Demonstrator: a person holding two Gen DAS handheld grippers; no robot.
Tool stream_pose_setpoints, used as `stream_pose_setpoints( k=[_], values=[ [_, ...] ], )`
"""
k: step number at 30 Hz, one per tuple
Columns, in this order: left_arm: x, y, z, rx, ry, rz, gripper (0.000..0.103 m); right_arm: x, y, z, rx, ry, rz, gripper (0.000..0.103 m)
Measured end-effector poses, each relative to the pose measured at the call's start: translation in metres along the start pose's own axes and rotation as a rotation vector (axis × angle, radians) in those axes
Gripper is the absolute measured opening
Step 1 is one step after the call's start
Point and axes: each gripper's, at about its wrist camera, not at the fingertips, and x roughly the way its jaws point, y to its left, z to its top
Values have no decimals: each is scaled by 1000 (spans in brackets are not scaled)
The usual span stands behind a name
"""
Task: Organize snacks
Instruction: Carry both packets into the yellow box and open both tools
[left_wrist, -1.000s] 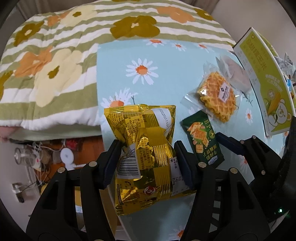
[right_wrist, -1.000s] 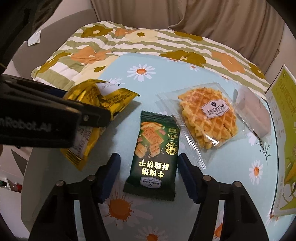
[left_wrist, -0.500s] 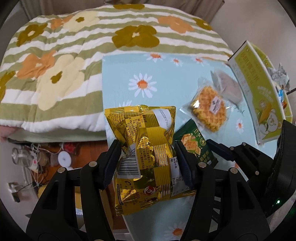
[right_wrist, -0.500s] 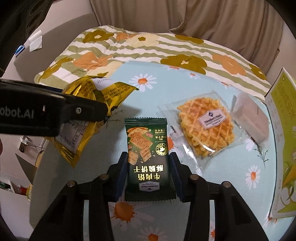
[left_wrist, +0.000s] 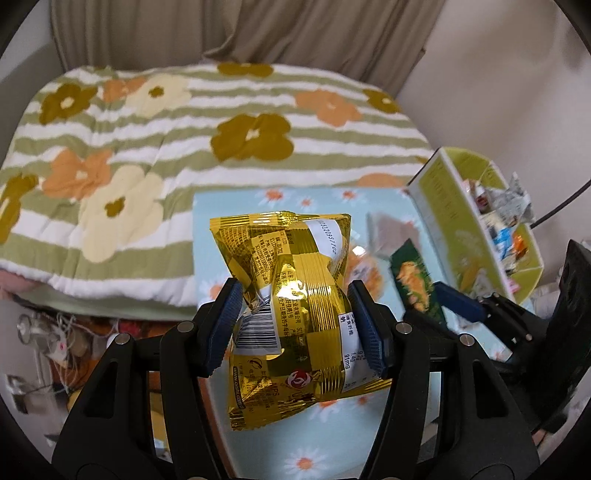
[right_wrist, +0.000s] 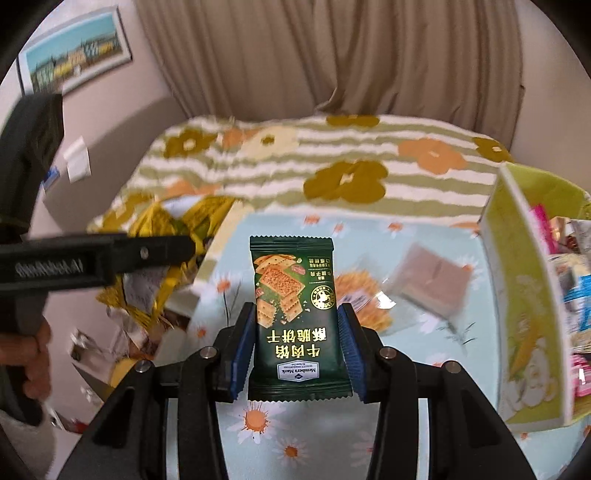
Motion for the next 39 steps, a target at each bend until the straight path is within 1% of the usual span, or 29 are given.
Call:
stream_pose_setpoints(
  k=[3, 6, 8, 10, 12, 14, 15, 20, 25, 28, 31, 36, 39],
  values=[
    [-9, -24, 8, 10, -34, -8, 56, -30, -25, 11, 35, -46, 10, 41],
    [-14, -57, 16, 21, -68, -20, 56, -59, -54, 21, 50, -87, 16, 41],
    [-14, -86, 22, 28, -89, -27, 56, -81, -78, 24, 47, -113, 11, 41],
    [-12, -114, 26, 30, -104, -39, 56, -97, -97, 25, 44, -122, 3, 41],
    [-7, -147, 29, 34, -115, -62, 56, -115, -124, 24, 40, -127, -3, 41],
    [3, -186, 33, 48, -121, -81, 56, -125, -146, 23, 38, -132, -12, 41],
    [6, -198, 33, 52, -123, -86, 56, -132, -159, 22, 41, -132, -16, 41],
    [36, -278, 31, 58, -105, -141, 56, -158, -217, 13, 52, -128, -32, 41],
    [66, -344, 19, 86, -44, -166, 56, -173, -266, -1, 87, -106, -56, 41],
    [77, -367, 12, 108, -15, -167, 56, -173, -287, -8, 122, -89, -57, 41],
    [87, -391, 7, 165, 1, -142, 56, -176, -306, -18, 168, -77, -52, 41],
    [97, -417, 4, 267, -5, -101, 56, -181, -319, -27, 208, -78, -57, 41],
    [98, -422, 6, 302, -8, -87, 57, -181, -323, -28, 222, -75, -60, 41]
  ],
)
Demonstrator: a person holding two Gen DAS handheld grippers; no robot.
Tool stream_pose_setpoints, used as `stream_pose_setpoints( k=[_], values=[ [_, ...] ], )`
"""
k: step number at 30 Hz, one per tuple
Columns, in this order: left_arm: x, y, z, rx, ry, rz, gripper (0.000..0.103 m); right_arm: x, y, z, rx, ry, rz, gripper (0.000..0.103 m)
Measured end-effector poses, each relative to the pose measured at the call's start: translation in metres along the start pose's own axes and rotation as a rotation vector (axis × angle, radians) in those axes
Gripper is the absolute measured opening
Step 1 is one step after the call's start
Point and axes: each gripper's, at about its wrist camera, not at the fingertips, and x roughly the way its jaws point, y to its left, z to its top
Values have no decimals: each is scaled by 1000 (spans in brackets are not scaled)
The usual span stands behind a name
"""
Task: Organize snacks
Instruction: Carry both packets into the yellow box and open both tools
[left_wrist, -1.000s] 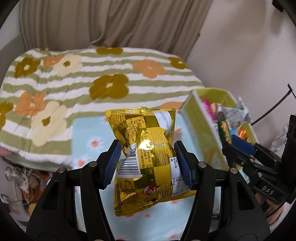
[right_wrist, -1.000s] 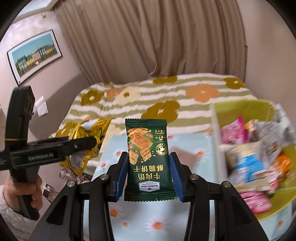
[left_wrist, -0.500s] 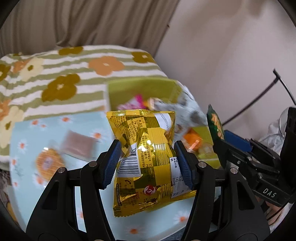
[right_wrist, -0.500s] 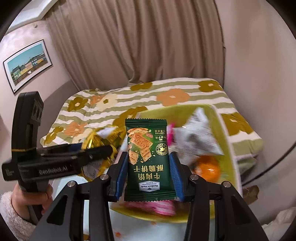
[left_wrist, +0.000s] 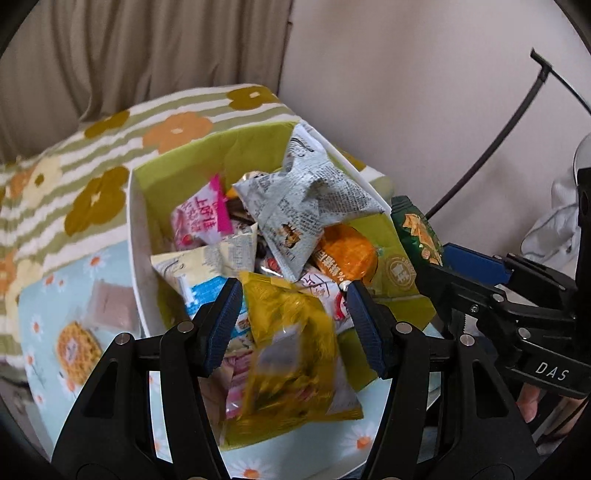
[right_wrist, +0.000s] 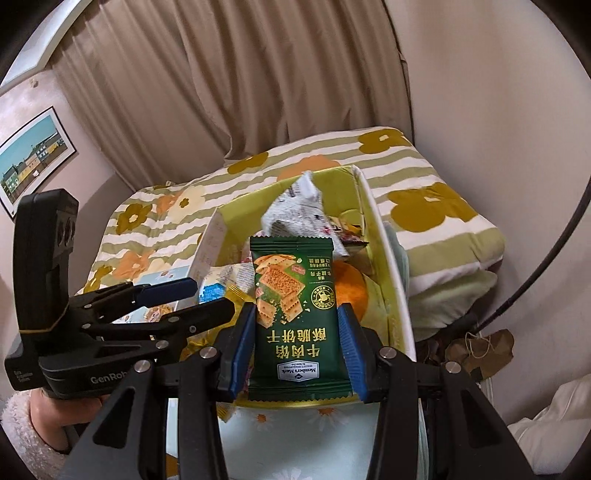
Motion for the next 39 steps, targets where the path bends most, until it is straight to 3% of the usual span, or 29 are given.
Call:
stream_pose_setpoints(
  k=[1, 3, 5, 13, 23, 25, 27, 39],
  values=[
    [2, 0, 1, 10, 5, 15, 59, 0, -2, 0, 2, -1, -2, 41],
    [6, 0, 2, 18, 23, 50, 89, 1, -6, 1, 9, -1, -6, 41],
    [5, 6, -2, 15, 28, 57, 96, 1, -7, 1, 16, 0, -7, 41],
    [-17, 41, -21, -42, 30, 122, 98, 7, -8, 0, 1, 27, 1, 41],
    [-35, 64, -35, -93, 18, 127, 98, 40, 4, 1, -26, 106, 15, 41],
    [-36, 67, -37, -99, 20, 130, 98, 46, 5, 0, -25, 126, 9, 53],
    [-37, 70, -40, -108, 20, 131, 98, 46, 6, -2, -30, 120, 0, 102],
    [-62, 73, -49, -128, -36, 158, 98, 17, 23, 2, -87, 31, 17, 103]
  ],
)
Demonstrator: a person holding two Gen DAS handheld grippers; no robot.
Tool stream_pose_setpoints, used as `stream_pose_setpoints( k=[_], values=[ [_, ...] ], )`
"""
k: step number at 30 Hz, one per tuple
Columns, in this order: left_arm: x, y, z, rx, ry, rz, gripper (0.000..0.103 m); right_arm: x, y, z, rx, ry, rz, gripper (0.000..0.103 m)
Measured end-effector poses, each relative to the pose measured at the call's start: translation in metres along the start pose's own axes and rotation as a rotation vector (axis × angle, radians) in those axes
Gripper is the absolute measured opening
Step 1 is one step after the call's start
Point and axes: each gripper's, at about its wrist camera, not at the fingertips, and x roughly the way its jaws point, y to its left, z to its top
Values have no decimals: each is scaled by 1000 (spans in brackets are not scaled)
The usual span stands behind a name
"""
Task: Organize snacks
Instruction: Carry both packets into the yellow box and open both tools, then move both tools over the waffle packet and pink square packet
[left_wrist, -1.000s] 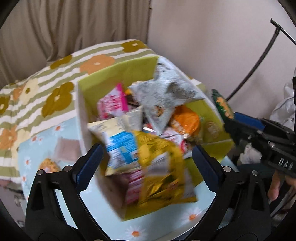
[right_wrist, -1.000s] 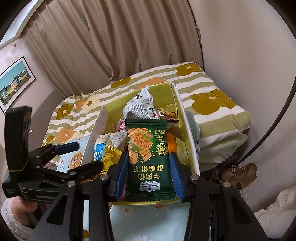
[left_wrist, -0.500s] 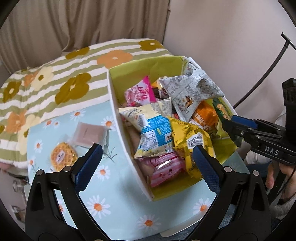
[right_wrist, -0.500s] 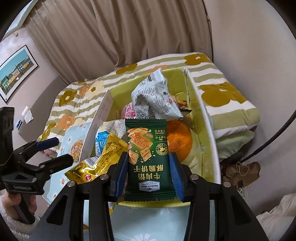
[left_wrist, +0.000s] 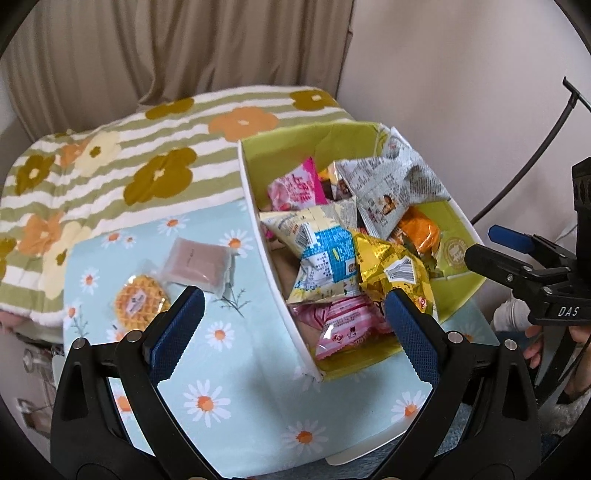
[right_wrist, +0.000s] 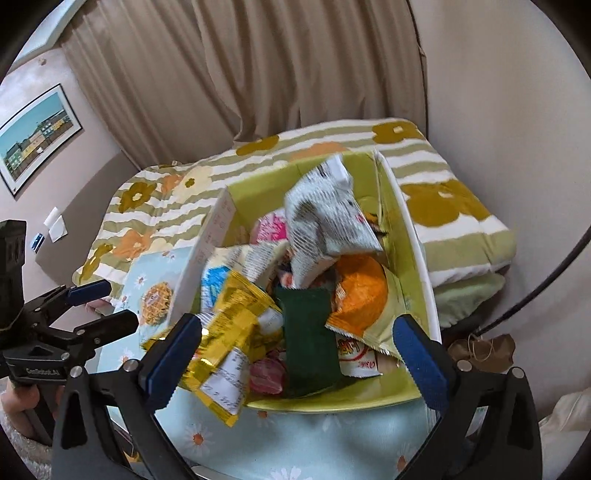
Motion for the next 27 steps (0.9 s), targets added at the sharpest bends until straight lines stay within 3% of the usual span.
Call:
stream_pose_setpoints(
  k=[11, 19, 27],
  values=[
    [-50, 21, -21, -69, -88, 100, 98, -30, 48, 18, -132, -90, 107, 103],
    [-72, 68, -60, -144, -79, 172, 98, -13, 102, 16, -267, -41, 164, 103],
    [-64, 147, -82, -132, -25, 125, 98, 26, 159, 23, -304, -1, 149, 103]
  ],
)
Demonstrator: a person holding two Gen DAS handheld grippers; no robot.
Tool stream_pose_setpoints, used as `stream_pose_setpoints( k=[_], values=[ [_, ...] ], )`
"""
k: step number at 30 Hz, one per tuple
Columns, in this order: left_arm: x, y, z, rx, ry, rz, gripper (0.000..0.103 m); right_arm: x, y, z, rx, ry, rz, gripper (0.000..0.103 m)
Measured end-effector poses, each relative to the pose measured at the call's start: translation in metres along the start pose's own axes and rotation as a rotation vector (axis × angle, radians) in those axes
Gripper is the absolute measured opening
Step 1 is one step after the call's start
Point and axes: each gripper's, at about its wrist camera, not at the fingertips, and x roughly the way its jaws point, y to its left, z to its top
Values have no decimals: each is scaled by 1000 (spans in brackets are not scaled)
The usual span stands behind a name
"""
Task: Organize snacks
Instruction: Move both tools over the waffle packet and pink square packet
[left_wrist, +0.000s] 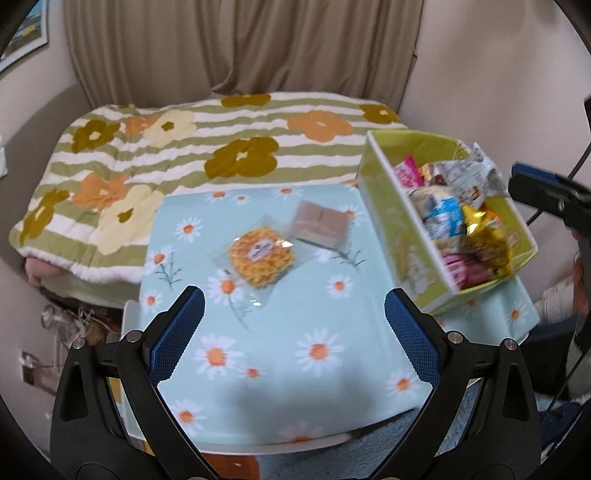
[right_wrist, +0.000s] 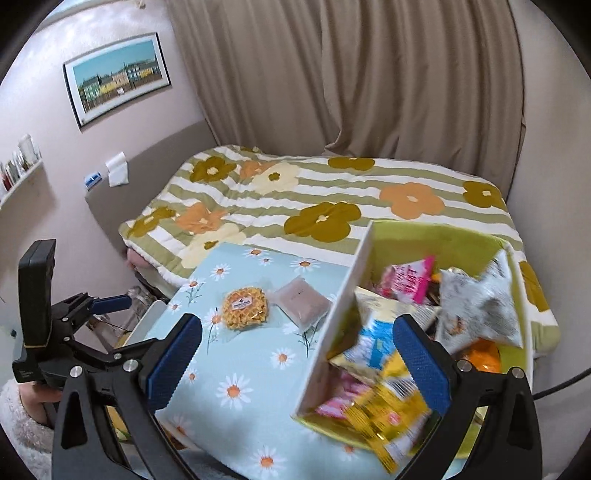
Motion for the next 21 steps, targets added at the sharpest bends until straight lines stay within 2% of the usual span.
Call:
stream_pose_setpoints(
  k=[3, 8, 11, 14, 21],
  values=[
    [13, 27, 4, 37, 28, -44, 98, 25, 13, 13, 2, 30, -16, 103],
    [46, 67, 14, 105, 99, -106, 98, 79, 39, 30, -80, 130, -131, 103],
    [67, 80, 21, 161, 122, -154, 98, 111, 47, 36, -107, 191, -160, 103],
    [96, 85, 30, 245, 152, -192, 98, 141, 48, 38, -131, 261, -195, 103],
    [170, 71, 39, 351, 233, -272, 98, 195, 50, 27, -272, 437, -255, 103]
  ],
)
